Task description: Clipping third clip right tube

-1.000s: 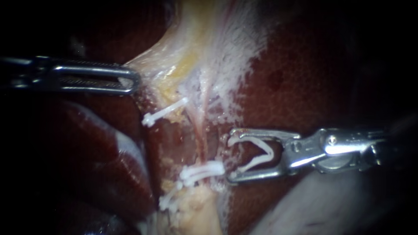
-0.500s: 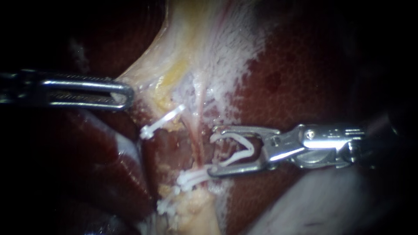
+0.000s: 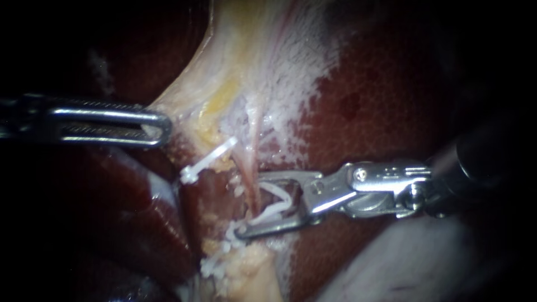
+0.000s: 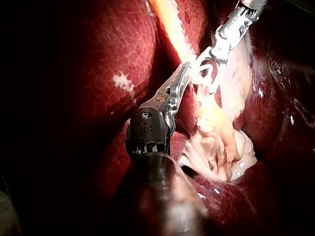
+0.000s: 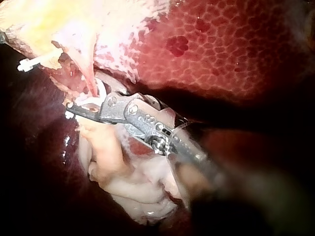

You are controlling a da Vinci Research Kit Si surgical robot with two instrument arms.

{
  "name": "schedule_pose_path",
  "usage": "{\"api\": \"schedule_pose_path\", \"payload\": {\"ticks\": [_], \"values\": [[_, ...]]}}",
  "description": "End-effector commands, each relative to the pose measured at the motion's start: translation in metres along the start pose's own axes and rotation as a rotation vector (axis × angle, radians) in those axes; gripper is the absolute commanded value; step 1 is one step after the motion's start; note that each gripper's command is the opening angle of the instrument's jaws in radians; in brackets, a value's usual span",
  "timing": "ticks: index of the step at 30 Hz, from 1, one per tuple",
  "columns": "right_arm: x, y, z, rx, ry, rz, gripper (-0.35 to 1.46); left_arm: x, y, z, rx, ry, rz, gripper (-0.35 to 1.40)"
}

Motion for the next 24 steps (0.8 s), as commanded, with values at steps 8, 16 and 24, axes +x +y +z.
{"api": "schedule_pose_path", "payload": {"ticks": [8, 16, 24], "values": [[0.0003, -0.0005, 0.0, 0.002, 0.0, 0.024, 0.51, 0.0001, 0.0, 0.0001, -0.001, 0.0, 0.0, -0.35], [0.0003, -0.0005, -0.0002, -0.001, 0.001, 0.06, 0.4, 0.0001, 0.0, 0.0001, -0.001, 0.0, 0.001, -0.35], [0.0005, -0.0004, -0.001, -0.005, 0.002, 0.169, -0.18, 0.0002, 0.0001, 0.0002, -0.001, 0.0, 0.001, -0.35]]}}
